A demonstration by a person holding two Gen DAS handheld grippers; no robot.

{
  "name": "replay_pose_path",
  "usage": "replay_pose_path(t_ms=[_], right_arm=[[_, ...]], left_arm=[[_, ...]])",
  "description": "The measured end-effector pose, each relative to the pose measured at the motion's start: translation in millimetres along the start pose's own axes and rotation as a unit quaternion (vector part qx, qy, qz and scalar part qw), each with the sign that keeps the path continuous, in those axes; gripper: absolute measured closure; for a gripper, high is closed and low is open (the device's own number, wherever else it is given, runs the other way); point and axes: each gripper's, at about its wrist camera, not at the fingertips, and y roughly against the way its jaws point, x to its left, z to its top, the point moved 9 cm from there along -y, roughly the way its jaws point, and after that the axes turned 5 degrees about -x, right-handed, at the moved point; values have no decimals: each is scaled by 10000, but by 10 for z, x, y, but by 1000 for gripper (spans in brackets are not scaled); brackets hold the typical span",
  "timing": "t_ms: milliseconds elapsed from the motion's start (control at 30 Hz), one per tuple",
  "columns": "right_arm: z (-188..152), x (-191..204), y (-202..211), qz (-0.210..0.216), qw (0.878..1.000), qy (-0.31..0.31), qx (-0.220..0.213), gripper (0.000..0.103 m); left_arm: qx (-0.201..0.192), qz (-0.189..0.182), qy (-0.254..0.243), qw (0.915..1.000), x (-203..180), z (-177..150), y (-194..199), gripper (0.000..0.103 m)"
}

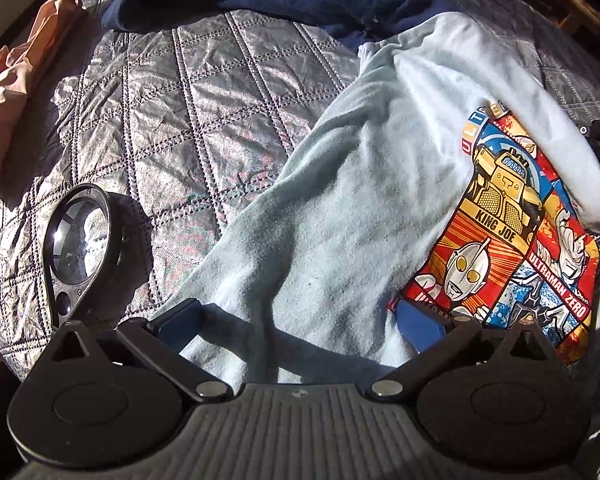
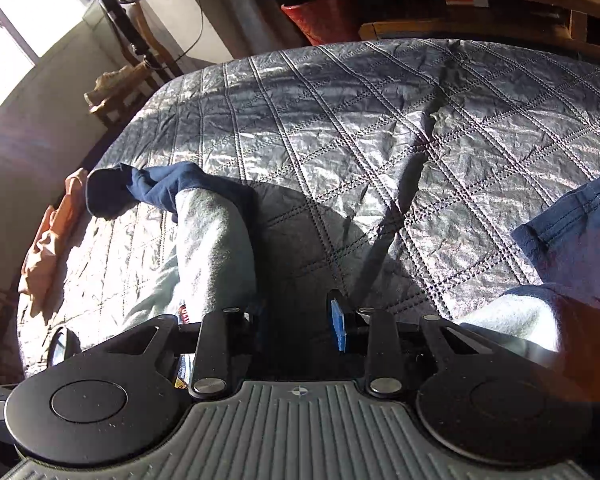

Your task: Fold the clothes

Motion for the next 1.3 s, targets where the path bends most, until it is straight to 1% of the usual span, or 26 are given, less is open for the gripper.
replay_pose_path(t_ms=[33, 100, 133, 200, 233, 267, 300, 333, 367, 433, 467, 500, 533, 600, 633, 667, 700, 767, 833, 967, 1033, 1100, 1133, 1200, 1267, 1300], right_arm=[[-62, 92, -63, 72, 9997, 180, 137, 65], [-184, 219, -87, 9, 9983, 526, 267, 65], [-219, 270, -71, 30, 9977, 621, 271, 65], [-272, 353, -14, 56, 9968, 764, 235, 68], [-278, 376, 12, 38, 9964, 828, 184, 72], [-284, 400, 37, 20, 9959, 897, 133, 84], [-300, 451, 62, 9, 9940, 1092, 87, 91], [-315, 502, 87, -6, 9917, 1285, 41, 103], [-320, 530, 112, -94, 9891, 1469, -27, 103], [-315, 573, 104, -158, 9879, 1542, -77, 103], [-311, 579, 84, -101, 9890, 1474, -82, 103], [-307, 585, 63, -43, 9900, 1406, -87, 100], [-302, 591, 43, 14, 9910, 1338, -93, 89], [-294, 604, 3, 129, 9926, 1201, -103, 84], [-289, 610, -17, 187, 9933, 1133, -108, 76], [-284, 616, -37, 244, 9940, 1065, -113, 61], [-279, 622, -57, 302, 9945, 996, -118, 58], [-269, 635, -96, 416, 9954, 858, -128, 48], [-258, 647, -134, 531, 9959, 721, -138, 43], [-233, 671, -208, 764, 9960, 439, -162, 43], [-162, 650, -145, 1078, 9935, 10, -374, 43], [-85, 623, -78, 1381, 9878, -421, -588, 41], [-30, 538, -49, 1342, 9857, -667, -765, 42], [51, 301, -30, 1111, 9801, -1237, -1085, 41], [83, 33, -39, 959, 9676, -1936, -1308, 44], [87, -83, -33, 958, 9583, -2263, -1455, 44]], left_arm=[[6, -7, -1, 10000, 11, -1, 6, 0], [18, -20, -3, 10000, 33, -2, 18, 0], [14, -20, -10, 10000, 41, -7, 24, 0], [-9, -12, -32, 10000, 50, -23, 37, 0], [-21, -9, -39, 10000, 53, -29, 44, 0], [-30, -6, -39, 10000, 55, -34, 49, 0], [-34, -4, -35, 10000, 56, -55, 58, 0], [-33, -3, -30, 10000, 74, -68, 44, 0], [-29, -2, -27, 10000, 103, -67, 13, 0], [-32, -2, -31, 10000, 91, -59, -14, 0], [-34, -2, -34, 10000, 75, -53, -24, 0], [-38, -2, -37, 10000, 69, -53, -26, 0], [-43, 0, -37, 10000, 66, -56, -24, 0], [-53, 4, -35, 10000, 59, -59, -20, 0], [-59, 5, -32, 10000, 66, -70, -8, 0], [-63, 6, -30, 10000, 72, -79, 2, 0], [-64, 8, -28, 10000, 72, -83, 6, 0], [-64, 11, -24, 10000, 77, -47, -35, 0], [-67, 13, -22, 10000, 75, -28, -37, 0], [-83, 14, -20, 10000, 73, -32, -28, 0], [-85, 13, -23, 10000, 72, -35, -24, 0], [-84, 11, -26, 10000, 73, -32, -26, 0], [-84, 10, -28, 10000, 78, -24, -36, 0], [-84, 8, -31, 10000, 89, -8, -58, 0], [-82, 6, -30, 10000, 88, -16, -55, 0], [-82, 6, -32, 10000, 90, -21, -52, 0]])
